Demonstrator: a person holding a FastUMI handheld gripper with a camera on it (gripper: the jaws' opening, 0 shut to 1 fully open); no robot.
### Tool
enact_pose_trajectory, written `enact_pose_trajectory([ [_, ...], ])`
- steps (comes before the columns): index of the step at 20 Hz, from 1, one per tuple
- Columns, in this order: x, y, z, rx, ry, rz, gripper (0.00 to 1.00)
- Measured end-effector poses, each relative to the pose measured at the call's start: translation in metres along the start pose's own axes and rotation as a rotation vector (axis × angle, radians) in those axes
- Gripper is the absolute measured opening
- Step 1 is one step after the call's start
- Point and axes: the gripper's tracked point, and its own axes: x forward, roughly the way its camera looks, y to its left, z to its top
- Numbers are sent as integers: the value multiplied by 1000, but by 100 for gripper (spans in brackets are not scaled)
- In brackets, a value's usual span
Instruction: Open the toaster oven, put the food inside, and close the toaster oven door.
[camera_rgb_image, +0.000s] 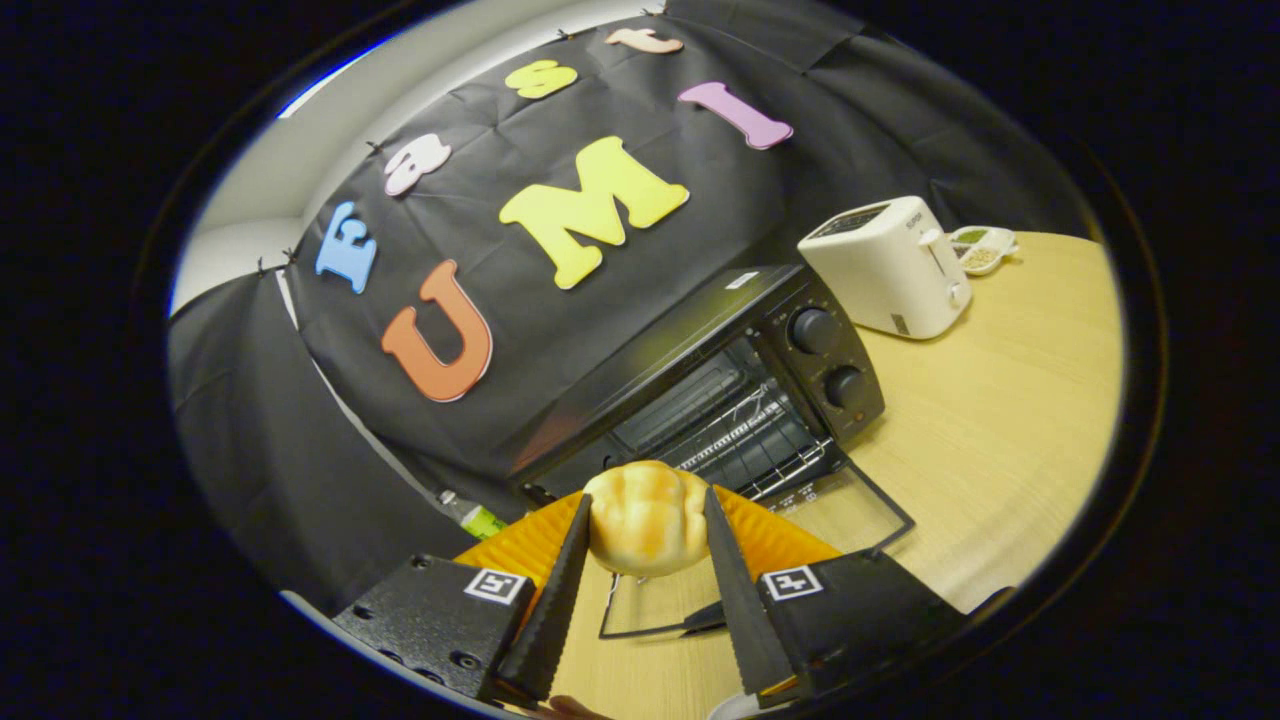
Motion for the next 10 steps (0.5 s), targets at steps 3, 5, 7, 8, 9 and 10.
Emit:
enact_pose_trajectory([
  [3, 44, -8, 1, -37, 31, -25, 72],
  [5, 71, -12, 3, -63, 36, -42, 72],
  [7, 92, -16, 4, -95, 41, -65, 72],
  [8, 101, -20, 5, -110, 44, -81, 72],
  [9, 109, -23, 6, -122, 48, -99, 72],
  [10, 118, -22, 7, -127, 53, -94, 72],
])
